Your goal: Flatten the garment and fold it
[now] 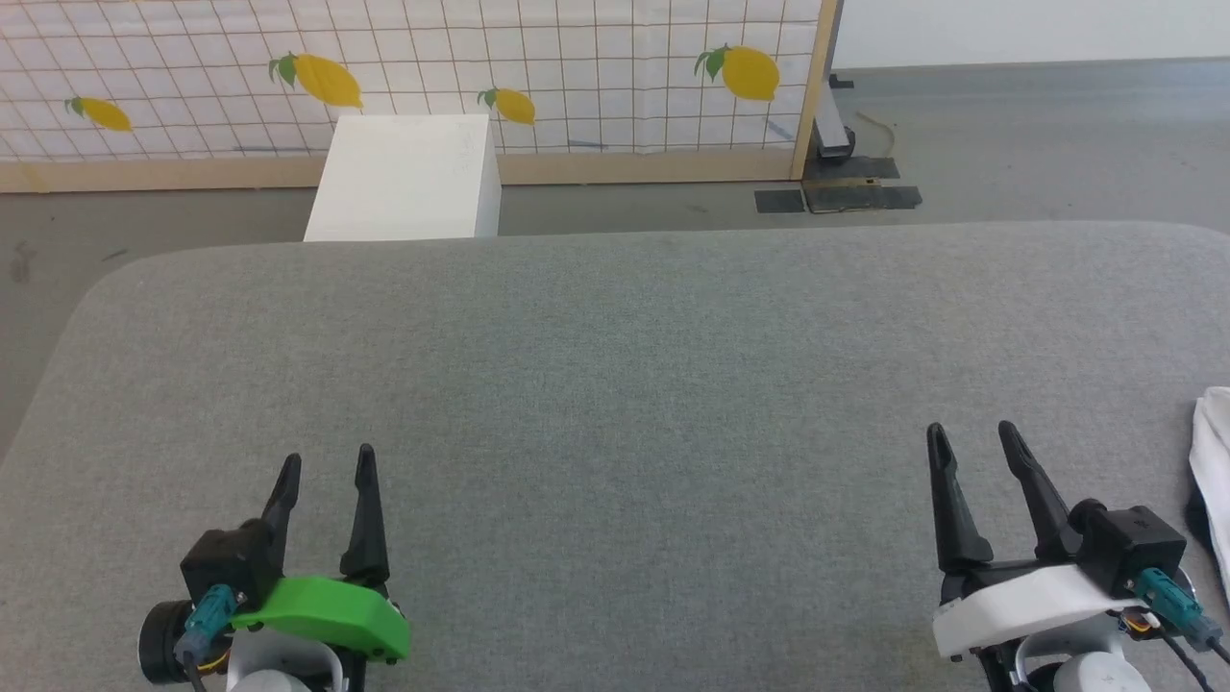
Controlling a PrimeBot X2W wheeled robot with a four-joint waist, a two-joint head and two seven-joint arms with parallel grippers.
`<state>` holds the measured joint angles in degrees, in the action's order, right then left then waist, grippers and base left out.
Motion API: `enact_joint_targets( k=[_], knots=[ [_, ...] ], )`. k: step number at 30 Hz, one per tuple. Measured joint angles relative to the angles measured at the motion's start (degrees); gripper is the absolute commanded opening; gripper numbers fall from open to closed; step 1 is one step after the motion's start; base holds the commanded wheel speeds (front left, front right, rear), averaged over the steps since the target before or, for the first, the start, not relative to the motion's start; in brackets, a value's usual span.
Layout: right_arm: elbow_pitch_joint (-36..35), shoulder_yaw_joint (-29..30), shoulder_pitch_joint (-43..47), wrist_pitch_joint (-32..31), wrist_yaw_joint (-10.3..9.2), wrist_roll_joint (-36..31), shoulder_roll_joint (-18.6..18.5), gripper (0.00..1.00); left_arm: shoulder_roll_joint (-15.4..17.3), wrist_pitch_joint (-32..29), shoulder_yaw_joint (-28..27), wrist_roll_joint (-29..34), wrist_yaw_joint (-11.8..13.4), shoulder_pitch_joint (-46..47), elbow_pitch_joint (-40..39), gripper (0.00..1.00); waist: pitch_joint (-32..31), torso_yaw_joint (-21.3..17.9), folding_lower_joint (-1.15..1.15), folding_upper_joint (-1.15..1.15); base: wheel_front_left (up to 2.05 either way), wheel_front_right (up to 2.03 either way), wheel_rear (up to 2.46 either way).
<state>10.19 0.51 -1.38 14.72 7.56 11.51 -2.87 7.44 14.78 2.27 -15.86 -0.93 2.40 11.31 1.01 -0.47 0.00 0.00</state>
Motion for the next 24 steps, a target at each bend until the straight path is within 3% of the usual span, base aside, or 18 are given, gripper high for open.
enact_joint_targets(
  k=[4,5,24],
  knots=[
    [-0.01,0.03,-0.01,0.0,0.0,0.1,0.0,1.0,-0.04,0.0,-0.08,0.22,-0.01,-0.01,0.53,1.0,0.09,0.01,0.0,0.0,0.0,0.0,0.0],
    [-0.01,0.02,-0.01,-0.02,0.0,0.07,0.0,0.0,-0.04,-0.02,-0.08,0.22,-0.01,0.01,0.53,0.0,0.1,0.0,0.0,0.0,0.0,0.0,0.0],
    [-0.85,-0.02,-0.01,-1.65,0.0,-0.91,0.0,0.0,-0.3,-1.64,-0.02,0.93,-0.01,0.0,-0.59,0.0,-0.03,0.06,0.0,0.0,0.0,0.0,0.0]
  ],
)
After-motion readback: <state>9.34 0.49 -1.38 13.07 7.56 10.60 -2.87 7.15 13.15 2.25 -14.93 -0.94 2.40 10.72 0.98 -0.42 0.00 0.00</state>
